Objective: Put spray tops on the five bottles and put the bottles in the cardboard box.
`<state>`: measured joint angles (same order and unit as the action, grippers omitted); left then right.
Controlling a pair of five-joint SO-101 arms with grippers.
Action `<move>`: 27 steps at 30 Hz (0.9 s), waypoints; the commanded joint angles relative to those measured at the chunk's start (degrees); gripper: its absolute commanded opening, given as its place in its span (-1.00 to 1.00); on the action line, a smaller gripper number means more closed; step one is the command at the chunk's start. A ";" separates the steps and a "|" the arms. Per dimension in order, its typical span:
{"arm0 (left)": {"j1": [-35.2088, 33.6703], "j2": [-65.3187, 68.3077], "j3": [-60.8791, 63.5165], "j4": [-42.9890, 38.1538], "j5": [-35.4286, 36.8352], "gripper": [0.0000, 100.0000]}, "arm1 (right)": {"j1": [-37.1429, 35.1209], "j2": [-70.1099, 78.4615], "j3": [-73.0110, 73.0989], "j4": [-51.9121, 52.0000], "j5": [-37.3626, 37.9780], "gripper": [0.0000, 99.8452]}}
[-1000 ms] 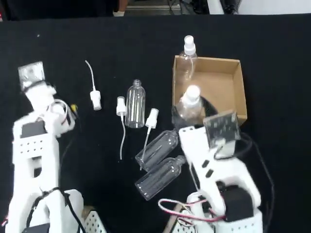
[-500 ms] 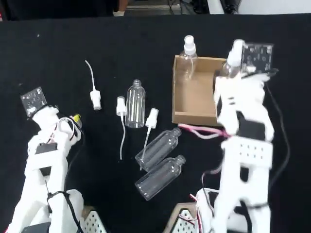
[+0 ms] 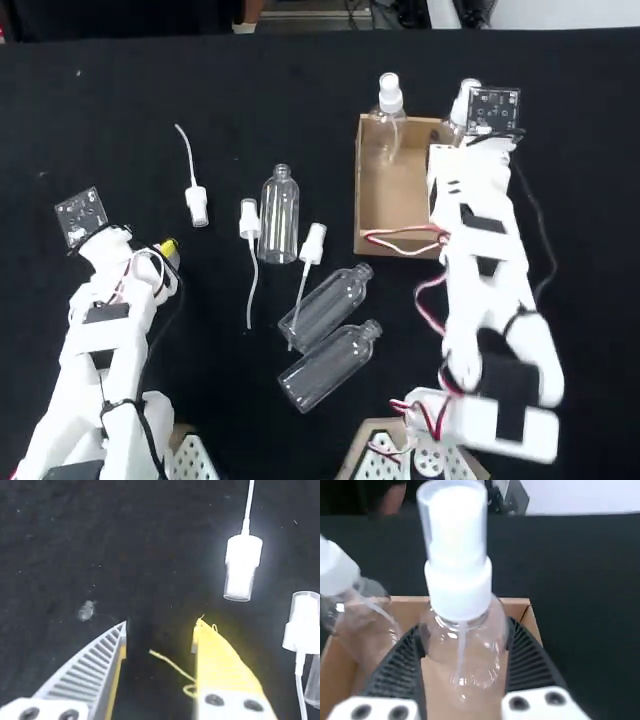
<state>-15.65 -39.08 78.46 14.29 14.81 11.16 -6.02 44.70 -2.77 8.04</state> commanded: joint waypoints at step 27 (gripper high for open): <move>0.75 -0.09 -0.92 -1.05 0.44 -0.59 | -4.13 15.52 -5.41 -20.31 -10.11 -0.98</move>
<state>-15.65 -39.08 78.46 14.29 14.81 7.82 9.71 41.01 -21.05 -1.71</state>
